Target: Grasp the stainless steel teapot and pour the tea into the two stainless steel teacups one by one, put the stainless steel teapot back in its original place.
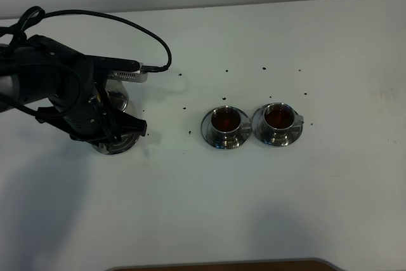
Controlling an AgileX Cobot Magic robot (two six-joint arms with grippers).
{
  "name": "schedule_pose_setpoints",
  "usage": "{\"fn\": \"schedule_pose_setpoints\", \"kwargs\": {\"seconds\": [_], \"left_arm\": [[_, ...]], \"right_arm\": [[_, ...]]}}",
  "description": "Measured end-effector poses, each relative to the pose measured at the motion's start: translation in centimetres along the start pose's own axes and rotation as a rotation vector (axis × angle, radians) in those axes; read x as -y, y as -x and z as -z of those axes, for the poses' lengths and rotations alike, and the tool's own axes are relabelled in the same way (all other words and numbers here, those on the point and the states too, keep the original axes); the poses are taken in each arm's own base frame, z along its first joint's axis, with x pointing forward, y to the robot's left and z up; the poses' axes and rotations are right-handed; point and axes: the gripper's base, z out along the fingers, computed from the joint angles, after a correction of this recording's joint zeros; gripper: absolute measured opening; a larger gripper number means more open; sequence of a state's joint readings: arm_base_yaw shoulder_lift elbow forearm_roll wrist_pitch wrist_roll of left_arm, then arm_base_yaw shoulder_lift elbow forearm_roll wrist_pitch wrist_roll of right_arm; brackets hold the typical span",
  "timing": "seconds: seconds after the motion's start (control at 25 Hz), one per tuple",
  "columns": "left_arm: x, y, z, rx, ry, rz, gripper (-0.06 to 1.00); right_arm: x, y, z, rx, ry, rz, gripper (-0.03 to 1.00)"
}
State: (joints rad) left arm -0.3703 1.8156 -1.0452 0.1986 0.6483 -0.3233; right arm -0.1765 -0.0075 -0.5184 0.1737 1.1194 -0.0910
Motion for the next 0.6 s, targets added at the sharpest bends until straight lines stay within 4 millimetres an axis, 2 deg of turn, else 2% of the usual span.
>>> {"fn": "schedule_pose_setpoints", "kwargs": {"seconds": [0.6], "left_arm": [[-0.09, -0.36, 0.01, -0.040, 0.010, -0.022, 0.24]], "right_arm": [[0.00, 0.00, 0.00, 0.000, 0.000, 0.000, 0.39]]}}
